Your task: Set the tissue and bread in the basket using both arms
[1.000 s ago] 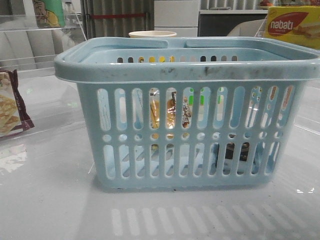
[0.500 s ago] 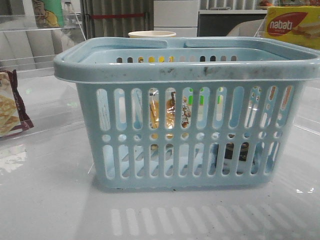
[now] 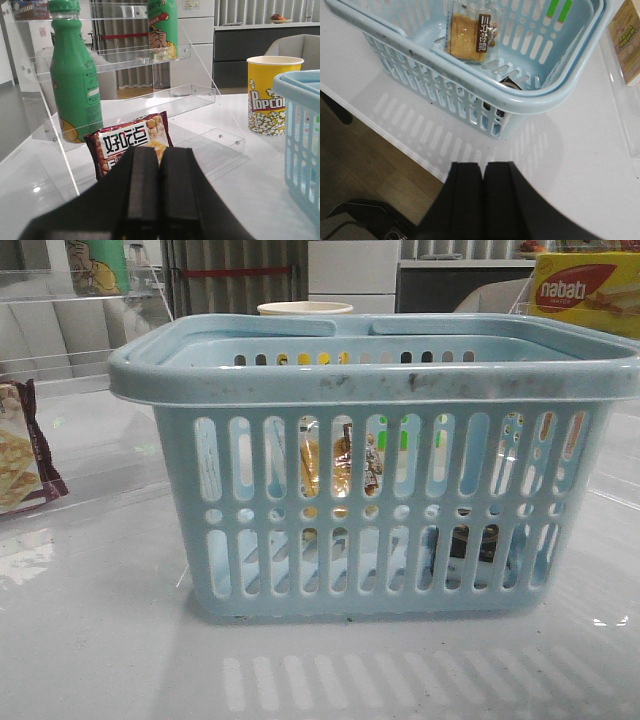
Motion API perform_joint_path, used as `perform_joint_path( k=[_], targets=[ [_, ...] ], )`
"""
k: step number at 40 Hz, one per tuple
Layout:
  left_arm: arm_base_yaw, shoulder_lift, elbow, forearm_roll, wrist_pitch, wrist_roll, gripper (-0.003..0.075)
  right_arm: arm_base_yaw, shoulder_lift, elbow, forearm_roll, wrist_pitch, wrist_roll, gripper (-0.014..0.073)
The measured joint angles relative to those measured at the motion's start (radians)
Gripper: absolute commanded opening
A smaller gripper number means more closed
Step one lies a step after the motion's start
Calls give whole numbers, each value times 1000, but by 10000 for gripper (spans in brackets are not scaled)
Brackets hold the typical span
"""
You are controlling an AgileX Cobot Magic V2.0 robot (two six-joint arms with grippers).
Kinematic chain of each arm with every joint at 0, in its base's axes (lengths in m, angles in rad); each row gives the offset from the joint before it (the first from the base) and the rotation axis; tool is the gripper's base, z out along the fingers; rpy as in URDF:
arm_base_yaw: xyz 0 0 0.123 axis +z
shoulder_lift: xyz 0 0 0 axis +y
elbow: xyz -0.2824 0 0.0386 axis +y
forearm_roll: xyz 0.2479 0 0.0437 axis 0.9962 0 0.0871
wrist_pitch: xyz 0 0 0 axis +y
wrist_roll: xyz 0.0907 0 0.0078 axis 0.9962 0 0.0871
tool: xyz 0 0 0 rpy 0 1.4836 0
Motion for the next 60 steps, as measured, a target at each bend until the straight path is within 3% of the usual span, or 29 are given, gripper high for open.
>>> perform_joint_path(
  k=[31,36,47,52,60],
  targets=[
    [0,0,0,0,0,0,92,-21,-26,19,-3,-13,0,57],
    [0,0,0,0,0,0,92,-133,-114,104,-8,-121,2,57],
    [0,0,0,0,0,0,92,-376,-377,458,-10,-556,2,57],
    [0,0,0,0,0,0,92,-429,-486,608,-10,-688,2,57],
    [0,0,0,0,0,0,92,-455,-596,790,-10,-763,2,57]
  ],
)
